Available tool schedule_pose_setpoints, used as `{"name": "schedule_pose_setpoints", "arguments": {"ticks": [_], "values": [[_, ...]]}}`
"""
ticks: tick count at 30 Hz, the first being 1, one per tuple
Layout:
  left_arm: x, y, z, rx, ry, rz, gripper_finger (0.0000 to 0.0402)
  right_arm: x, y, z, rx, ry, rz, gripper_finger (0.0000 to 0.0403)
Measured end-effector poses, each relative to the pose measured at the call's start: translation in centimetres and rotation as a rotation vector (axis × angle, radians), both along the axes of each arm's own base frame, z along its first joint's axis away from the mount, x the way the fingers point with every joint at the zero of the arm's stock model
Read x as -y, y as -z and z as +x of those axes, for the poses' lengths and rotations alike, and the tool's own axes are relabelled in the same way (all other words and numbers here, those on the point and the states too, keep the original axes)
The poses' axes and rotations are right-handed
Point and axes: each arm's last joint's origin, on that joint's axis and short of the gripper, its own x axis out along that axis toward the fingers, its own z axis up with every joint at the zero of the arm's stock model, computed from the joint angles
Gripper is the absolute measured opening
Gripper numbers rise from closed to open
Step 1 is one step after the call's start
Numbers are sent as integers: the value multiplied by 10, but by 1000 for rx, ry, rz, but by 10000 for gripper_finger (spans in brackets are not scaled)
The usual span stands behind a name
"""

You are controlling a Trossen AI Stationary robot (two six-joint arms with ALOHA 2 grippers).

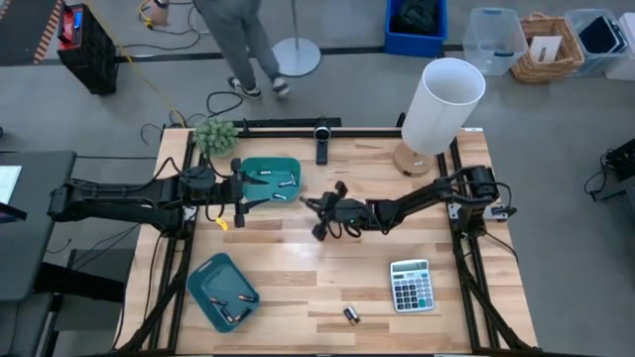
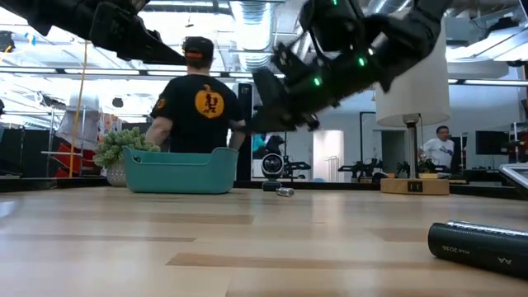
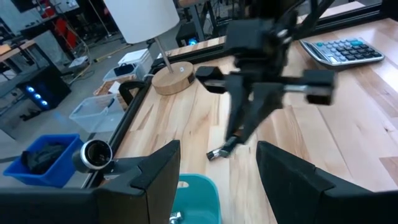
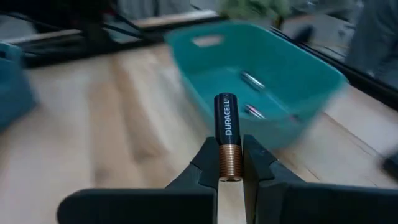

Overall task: Sort batteries
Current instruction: Put the top black battery into the blue bin

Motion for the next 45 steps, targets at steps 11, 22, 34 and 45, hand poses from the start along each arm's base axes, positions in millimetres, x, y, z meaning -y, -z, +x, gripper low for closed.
{"name": "schedule_pose_setpoints", "arguments": {"ticks": [11, 22, 34, 45], "values": [[0, -5, 1, 62, -7, -24, 206, -47, -19, 34, 19, -250, -67, 32], [3, -19, -21, 159, -13, -61, 206, -79, -6, 120, 3, -551, -160, 32], [8, -29, -54, 242, -3, -101, 206, -129, -8, 187, -110, -753, -247, 33], [8, -27, -53, 224, -6, -117, 206, -155, -14, 194, -107, -805, -287, 93]]}}
